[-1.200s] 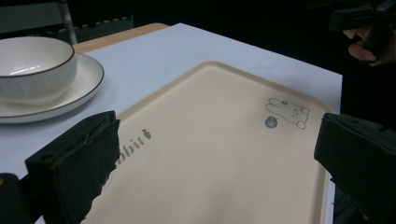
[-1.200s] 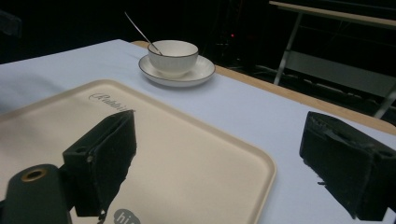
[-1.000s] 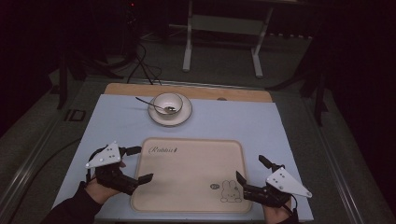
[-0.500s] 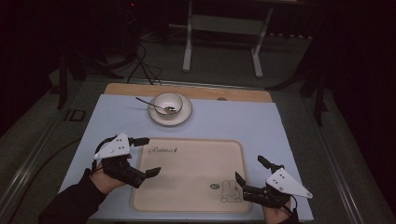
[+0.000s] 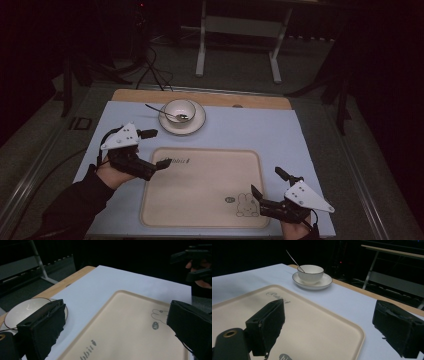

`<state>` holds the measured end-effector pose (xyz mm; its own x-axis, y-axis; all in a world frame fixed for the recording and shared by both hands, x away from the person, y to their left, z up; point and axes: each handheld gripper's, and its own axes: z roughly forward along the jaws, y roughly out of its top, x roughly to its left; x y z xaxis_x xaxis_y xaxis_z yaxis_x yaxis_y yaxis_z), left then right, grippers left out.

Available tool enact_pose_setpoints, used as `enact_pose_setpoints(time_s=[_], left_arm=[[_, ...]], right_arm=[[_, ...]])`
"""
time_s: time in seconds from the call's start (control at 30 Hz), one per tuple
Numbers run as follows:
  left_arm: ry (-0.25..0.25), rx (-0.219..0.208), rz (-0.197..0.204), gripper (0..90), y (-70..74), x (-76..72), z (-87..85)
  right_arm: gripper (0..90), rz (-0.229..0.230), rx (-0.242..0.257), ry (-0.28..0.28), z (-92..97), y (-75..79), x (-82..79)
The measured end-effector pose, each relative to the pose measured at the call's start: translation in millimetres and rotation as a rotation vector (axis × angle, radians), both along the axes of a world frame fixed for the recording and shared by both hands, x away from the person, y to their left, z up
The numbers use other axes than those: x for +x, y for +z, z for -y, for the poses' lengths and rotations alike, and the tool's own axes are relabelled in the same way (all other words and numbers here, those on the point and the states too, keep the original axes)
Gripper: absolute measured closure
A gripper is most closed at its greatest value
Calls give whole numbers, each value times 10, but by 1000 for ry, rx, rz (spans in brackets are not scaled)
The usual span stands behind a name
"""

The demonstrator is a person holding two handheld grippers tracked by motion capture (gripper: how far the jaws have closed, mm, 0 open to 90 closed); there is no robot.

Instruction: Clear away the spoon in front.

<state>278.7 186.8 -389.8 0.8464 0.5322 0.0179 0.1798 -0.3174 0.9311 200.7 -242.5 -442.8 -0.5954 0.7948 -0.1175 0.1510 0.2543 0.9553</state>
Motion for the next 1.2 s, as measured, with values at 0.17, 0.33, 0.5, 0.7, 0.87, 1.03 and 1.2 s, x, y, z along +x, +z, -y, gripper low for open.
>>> enact_pose_setpoints(time_s=[0.17,0.33,0.5,0.7,0.87,1.03,1.2], left_arm=[[58,-9,-7,27,19,195,-59],[105,-20,-32,35,1,395,-106],[159,-18,-46,47,-44,557,-145],[202,-21,-64,58,-109,698,-192],[257,-36,-65,76,-194,841,-266],[298,-42,-68,93,-266,930,-313],[347,-67,-72,113,-335,1017,-362]], right_arm=[[108,2,-2,6,-2,-6,2],[108,2,0,8,-5,-2,-8],[108,4,0,8,-3,-6,-2],[108,1,-2,8,-6,-10,0],[108,-8,-4,9,-9,-16,4],[108,-10,-5,12,-9,-21,10],[108,-16,-5,12,-12,-27,15]])
